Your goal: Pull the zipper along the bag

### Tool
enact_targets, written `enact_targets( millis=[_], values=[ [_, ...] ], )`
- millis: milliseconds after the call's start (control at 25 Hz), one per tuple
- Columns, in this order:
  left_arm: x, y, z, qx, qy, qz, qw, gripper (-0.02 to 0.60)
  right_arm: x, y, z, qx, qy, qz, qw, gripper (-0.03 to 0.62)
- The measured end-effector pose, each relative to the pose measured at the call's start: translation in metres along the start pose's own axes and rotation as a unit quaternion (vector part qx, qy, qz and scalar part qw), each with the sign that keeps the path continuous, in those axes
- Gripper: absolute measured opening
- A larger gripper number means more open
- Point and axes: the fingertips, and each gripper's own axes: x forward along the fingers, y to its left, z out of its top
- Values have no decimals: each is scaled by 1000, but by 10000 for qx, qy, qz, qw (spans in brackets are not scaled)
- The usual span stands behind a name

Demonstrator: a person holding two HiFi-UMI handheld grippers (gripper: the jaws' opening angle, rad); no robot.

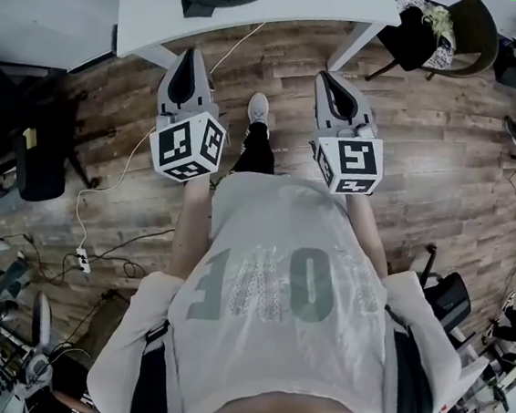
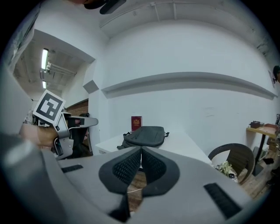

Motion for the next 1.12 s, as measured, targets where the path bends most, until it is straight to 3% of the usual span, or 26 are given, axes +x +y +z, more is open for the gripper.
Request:
enact_targets(
  millis=[320, 480, 720, 1120],
  values=[
    [94, 40, 22, -22, 36, -153, 9999, 25, 104, -18, 52, -31, -165, -174, 9997, 28],
    [139, 69, 24, 127, 61, -197, 9997, 25, 163, -23, 67, -277, -70, -206, 9994, 28],
    [199, 107, 36, 250, -45, -135, 9996, 25, 224, -36, 90, -199, -197, -384, 9989, 28],
    [239, 86, 40, 208, -44, -92, 9997, 25, 268, -65, 112, -3, -315, -344, 9989, 28]
  ],
)
